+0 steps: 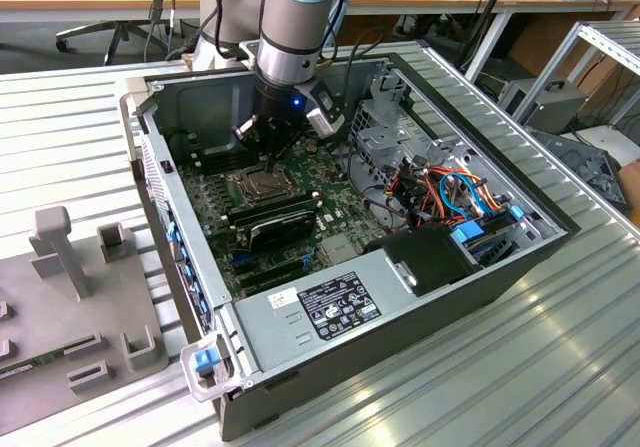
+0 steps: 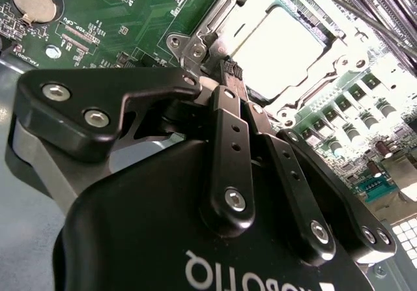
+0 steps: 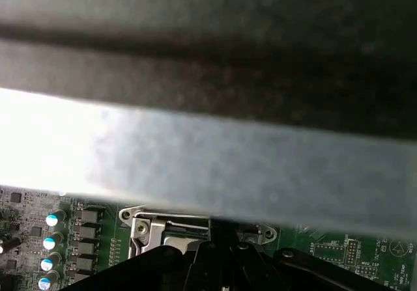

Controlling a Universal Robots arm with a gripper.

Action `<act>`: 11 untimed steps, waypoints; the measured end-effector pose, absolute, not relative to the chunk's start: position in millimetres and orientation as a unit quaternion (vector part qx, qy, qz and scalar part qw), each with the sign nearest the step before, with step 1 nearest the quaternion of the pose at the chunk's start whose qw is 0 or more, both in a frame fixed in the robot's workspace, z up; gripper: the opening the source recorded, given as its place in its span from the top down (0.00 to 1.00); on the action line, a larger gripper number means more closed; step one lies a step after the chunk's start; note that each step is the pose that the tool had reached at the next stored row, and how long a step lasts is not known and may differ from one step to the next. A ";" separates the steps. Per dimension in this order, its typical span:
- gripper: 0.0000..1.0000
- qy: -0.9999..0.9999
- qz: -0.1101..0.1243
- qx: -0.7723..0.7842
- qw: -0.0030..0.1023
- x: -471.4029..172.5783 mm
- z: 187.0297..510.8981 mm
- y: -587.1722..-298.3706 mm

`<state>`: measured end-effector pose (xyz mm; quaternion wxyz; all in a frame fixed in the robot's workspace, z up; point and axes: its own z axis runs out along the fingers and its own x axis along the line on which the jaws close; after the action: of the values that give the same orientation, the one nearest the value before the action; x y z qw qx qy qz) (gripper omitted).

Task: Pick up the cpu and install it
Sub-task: 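Install the first cpu locking lever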

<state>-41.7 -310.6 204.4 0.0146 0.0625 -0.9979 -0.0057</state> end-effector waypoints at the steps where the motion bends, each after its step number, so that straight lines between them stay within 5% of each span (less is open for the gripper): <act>1: 0.89 -0.998 -0.006 0.062 0.015 -41.7 204.4 -310.5; 11: 0.89 -0.998 -0.010 0.062 0.014 -41.6 212.9 -310.4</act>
<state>-41.6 -310.4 212.9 0.0141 0.0625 -0.9979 -0.0097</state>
